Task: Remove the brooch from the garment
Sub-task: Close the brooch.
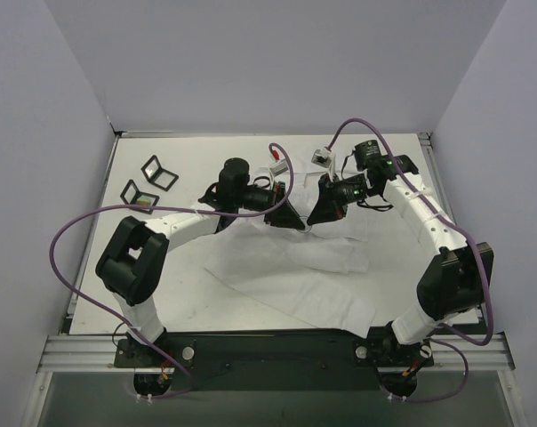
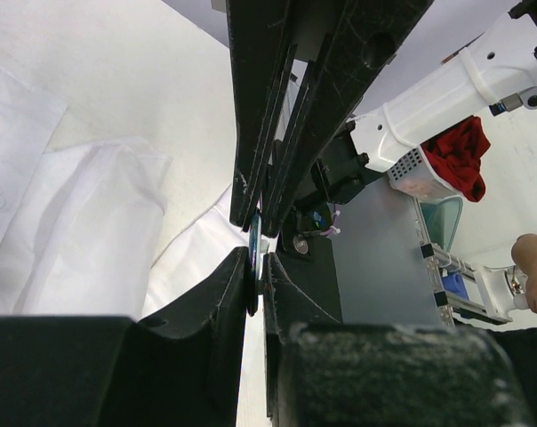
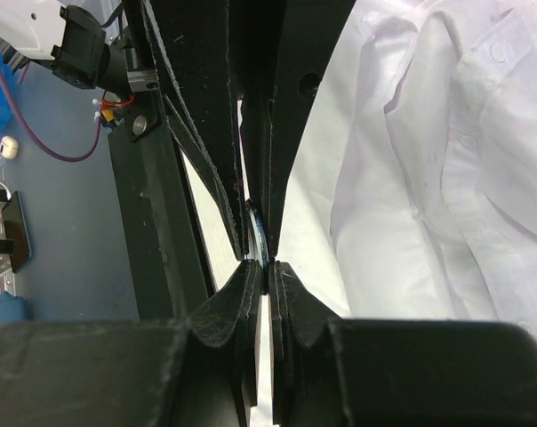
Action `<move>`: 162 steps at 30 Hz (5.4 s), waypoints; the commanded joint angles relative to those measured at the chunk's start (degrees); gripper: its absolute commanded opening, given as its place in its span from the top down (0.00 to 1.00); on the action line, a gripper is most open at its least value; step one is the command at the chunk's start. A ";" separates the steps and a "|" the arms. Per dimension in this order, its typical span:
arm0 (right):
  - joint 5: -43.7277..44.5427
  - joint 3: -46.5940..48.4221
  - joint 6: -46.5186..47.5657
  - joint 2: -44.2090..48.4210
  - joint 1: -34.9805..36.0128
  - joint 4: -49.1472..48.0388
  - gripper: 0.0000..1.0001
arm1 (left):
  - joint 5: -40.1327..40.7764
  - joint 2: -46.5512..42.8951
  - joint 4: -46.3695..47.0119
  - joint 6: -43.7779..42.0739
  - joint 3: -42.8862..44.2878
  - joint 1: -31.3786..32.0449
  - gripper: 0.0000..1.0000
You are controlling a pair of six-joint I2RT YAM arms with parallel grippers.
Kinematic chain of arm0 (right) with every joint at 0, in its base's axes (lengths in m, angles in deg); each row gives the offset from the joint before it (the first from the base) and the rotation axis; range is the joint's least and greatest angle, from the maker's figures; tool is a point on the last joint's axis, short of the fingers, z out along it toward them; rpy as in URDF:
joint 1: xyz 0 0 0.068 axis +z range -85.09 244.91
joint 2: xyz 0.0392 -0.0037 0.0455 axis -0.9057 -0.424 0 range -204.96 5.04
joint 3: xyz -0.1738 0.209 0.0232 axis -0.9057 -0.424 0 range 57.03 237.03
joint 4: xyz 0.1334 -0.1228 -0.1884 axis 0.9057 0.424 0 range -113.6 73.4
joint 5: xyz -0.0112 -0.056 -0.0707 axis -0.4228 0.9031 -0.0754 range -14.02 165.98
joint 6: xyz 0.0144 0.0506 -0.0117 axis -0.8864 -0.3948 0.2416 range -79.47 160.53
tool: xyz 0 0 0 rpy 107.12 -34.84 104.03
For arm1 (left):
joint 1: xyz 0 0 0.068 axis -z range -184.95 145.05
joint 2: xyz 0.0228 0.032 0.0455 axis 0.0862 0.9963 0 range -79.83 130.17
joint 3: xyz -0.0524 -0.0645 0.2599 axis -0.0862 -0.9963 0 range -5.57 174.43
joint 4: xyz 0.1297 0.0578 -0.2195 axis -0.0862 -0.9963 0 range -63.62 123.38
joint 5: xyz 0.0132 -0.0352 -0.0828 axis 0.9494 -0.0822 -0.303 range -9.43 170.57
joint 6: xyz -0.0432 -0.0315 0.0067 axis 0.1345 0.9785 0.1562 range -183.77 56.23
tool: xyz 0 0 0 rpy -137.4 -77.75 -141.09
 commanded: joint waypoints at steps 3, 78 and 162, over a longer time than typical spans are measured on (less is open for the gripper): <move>-0.92 -0.37 1.68 2.94 0.55 0.26 1.00 | 1.80 -1.95 -2.82 -1.96 2.62 -0.16 0.78; 0.23 -0.46 2.20 2.32 3.02 0.44 1.00 | 4.88 -1.86 -3.96 -1.26 3.15 0.28 0.73; 6.55 -0.55 3.70 3.20 5.56 0.44 1.00 | 2.68 -1.16 -13.36 -8.03 6.58 2.04 0.72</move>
